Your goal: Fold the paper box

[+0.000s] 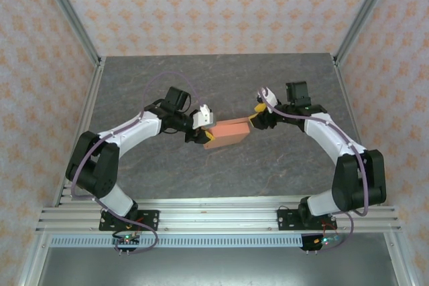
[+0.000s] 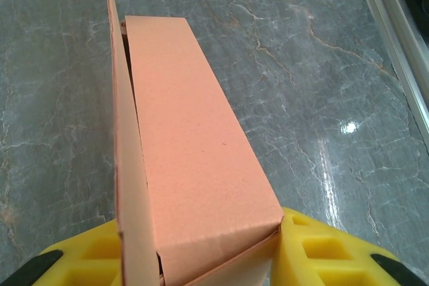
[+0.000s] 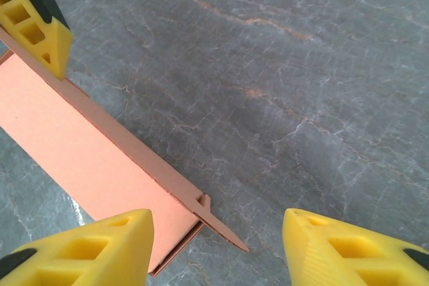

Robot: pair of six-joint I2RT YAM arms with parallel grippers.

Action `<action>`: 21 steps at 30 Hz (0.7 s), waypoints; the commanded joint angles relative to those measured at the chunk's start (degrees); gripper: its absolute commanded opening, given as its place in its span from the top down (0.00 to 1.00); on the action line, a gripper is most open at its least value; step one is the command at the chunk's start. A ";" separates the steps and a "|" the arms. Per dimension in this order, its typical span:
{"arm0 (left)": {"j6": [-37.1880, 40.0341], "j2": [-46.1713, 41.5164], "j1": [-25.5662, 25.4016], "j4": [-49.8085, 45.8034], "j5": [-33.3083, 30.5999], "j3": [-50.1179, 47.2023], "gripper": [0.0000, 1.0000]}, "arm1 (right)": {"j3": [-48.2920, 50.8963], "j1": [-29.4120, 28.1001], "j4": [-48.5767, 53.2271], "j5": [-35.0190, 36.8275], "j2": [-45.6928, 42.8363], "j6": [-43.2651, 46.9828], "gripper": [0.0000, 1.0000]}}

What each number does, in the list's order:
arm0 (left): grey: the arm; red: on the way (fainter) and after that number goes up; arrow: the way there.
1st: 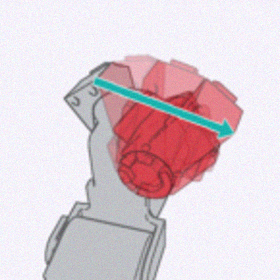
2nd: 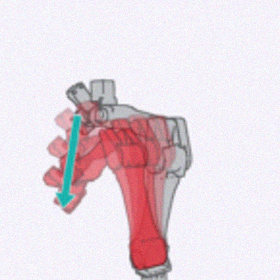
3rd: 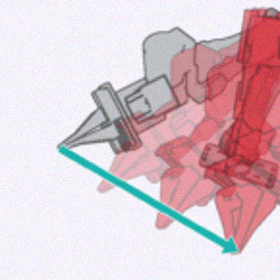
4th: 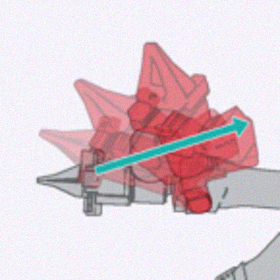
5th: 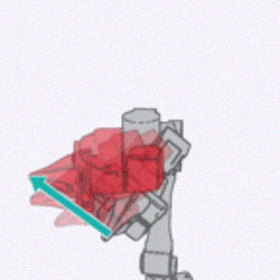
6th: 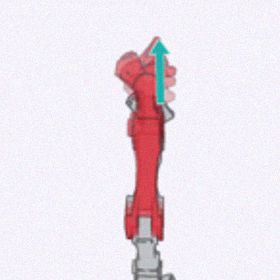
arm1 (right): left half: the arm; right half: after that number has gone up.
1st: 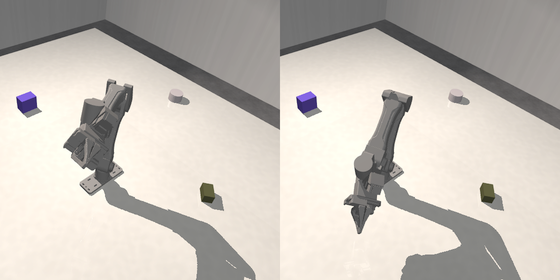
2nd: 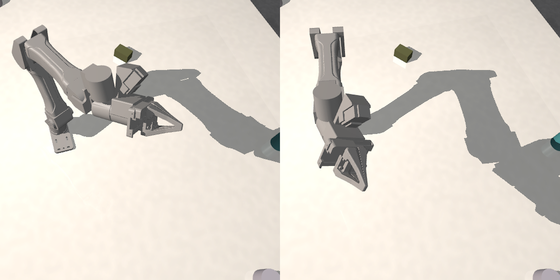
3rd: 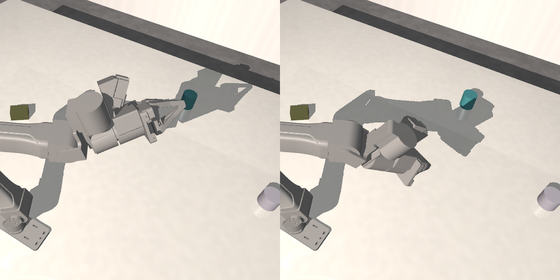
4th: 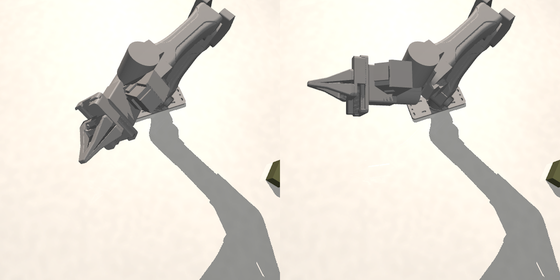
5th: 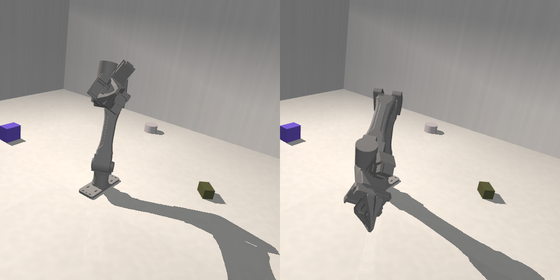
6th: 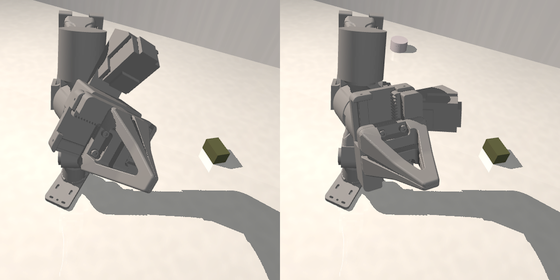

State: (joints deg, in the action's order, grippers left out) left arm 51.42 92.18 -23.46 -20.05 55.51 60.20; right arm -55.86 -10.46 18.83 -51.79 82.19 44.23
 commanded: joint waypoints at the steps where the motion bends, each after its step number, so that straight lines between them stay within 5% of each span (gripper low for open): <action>1: 2.41 1.22 0.84 -3.54 1.56 1.54 0.73 | -2.59 0.11 3.87 -3.82 0.99 4.81 0.49; 21: 2.61 2.80 1.58 -3.96 2.33 2.65 0.73 | -2.86 -0.39 2.99 -4.77 5.98 5.39 0.76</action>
State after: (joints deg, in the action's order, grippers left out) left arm 53.08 93.93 -22.33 -21.85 58.11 61.43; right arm -57.36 -10.44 22.65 -53.63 87.68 48.71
